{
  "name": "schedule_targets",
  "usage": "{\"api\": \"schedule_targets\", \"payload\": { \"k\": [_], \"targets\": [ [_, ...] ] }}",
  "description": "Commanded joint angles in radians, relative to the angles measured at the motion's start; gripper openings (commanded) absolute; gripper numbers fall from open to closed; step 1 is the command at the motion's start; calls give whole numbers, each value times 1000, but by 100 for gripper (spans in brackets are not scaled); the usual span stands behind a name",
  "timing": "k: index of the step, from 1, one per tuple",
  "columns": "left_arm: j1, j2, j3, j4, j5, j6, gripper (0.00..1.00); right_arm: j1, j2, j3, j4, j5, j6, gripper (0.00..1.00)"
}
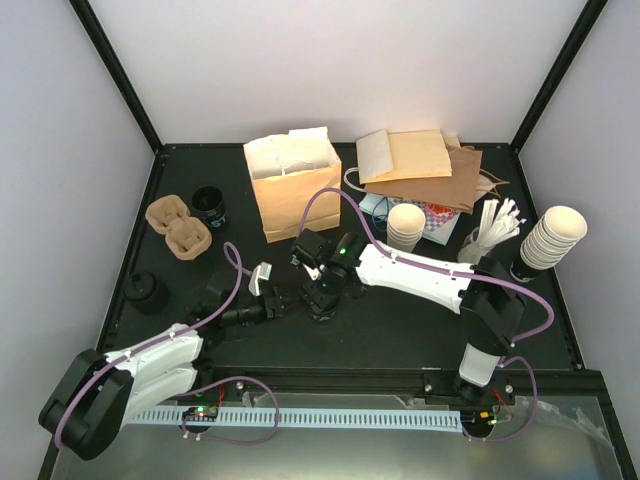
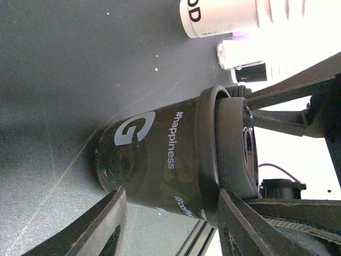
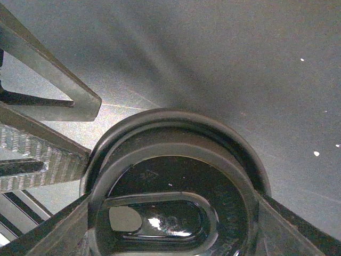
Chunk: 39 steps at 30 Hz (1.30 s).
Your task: Pack the takeout coffee
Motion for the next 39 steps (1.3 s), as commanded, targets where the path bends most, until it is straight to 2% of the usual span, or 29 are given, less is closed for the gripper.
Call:
{"api": "schedule_targets", "payload": {
  "k": [1,13,23,31,39],
  "targets": [
    [12,-9,42,36,-6,-1,49,1,95,-65,-81,-12,-11,71],
    [26,-21,38,59,2,-14,49,1,95,-67,-78,-13,-9,71],
    [27,96,56,95,48,3,49,0,101,-67,-78,-18,-10,71],
    [29,80,103,-238,-94,83,46,0,111,-68,-94,-10,-9,71],
    [30,171,13,-176,-101,59,41,1,148,-71,-129,24,-1,71]
  ]
}}
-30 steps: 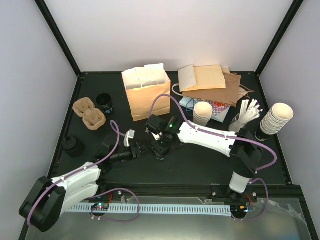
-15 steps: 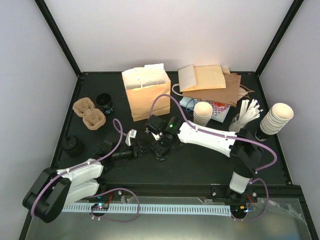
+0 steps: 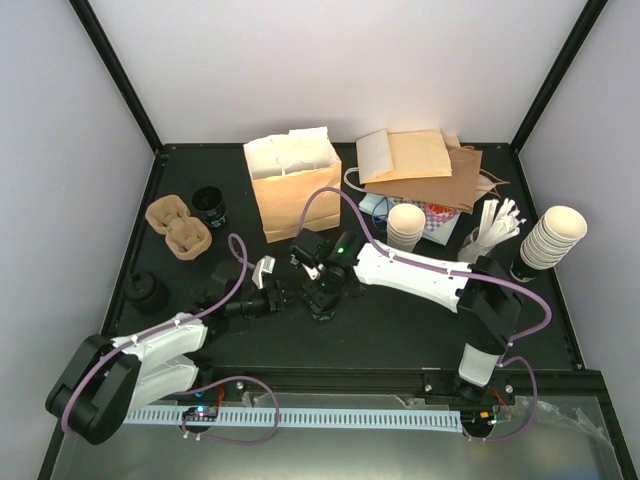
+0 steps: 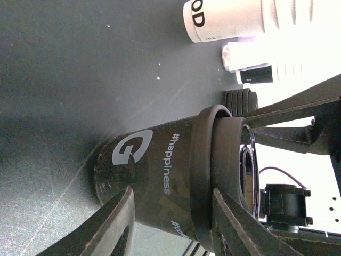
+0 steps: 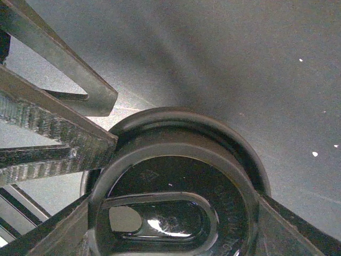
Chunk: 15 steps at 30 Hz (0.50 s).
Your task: Pack the takeout coffee
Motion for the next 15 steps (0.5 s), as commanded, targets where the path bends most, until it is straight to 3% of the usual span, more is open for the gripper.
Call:
{"api": "schedule_targets", "payload": {
  "k": [1,15],
  "targets": [
    [9,84,-78,-113,-110,19,41,1,134,-75,-128,38,2,71],
    [6,218,-97,-105,-98,15,40,33,164,-61,-180,95,5,70]
  ]
}}
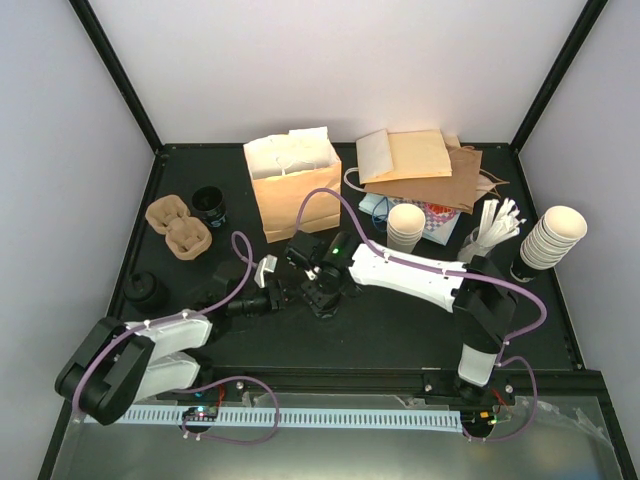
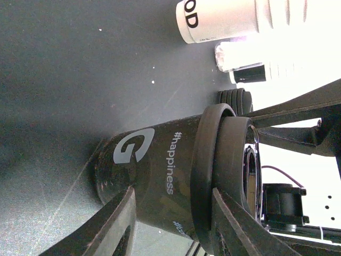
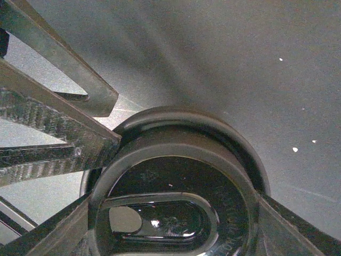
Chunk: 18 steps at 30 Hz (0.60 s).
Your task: Pack the takeout coffee
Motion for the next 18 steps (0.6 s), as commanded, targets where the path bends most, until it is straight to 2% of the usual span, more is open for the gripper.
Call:
{"api": "schedule_targets", "payload": {
  "k": [1,4,10,14,18],
  "targets": [
    [1,100,-67,-254,-116,8,40,16,124,-105,-131,22,-3,70],
    [4,43,-47,-232,-82,-15,41,16,90,-119,-98,-15,-10,70],
    [26,-87,67,-317,-79,-4,47,15,65,-140,-43,-51,-13,70],
    [31,-59,107,-280,-43,-6,48,15,61,-142,-30,-63,-16,70],
    [31,-3,109,-169,14,-36,48,14,57,-149,-15,-76,-20,70]
  ]
}}
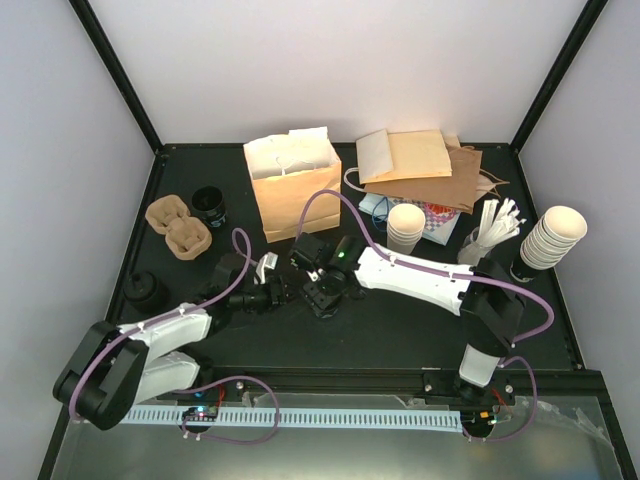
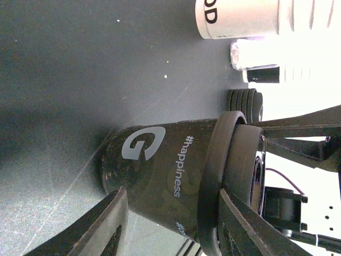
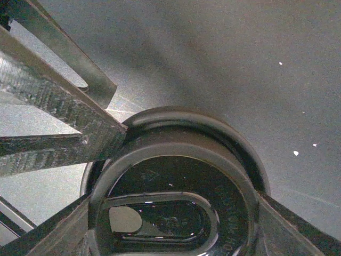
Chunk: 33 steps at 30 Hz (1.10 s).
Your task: Pack the takeout coffee
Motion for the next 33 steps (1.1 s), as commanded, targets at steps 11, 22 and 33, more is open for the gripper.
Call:
{"api": "schedule_targets", "payload": {
  "k": [11,22,33],
  "targets": [
    [20,103,45,107,18,-15,51,0,80,-114,-37,-154,-27,69],
    [23,193,104,78,22,22,51,-1,88,-108,-51,-139,-37,69],
    [15,222,-12,45,-14,61,46,-1,110,-121,-38,-163,-34,69]
  ]
}}
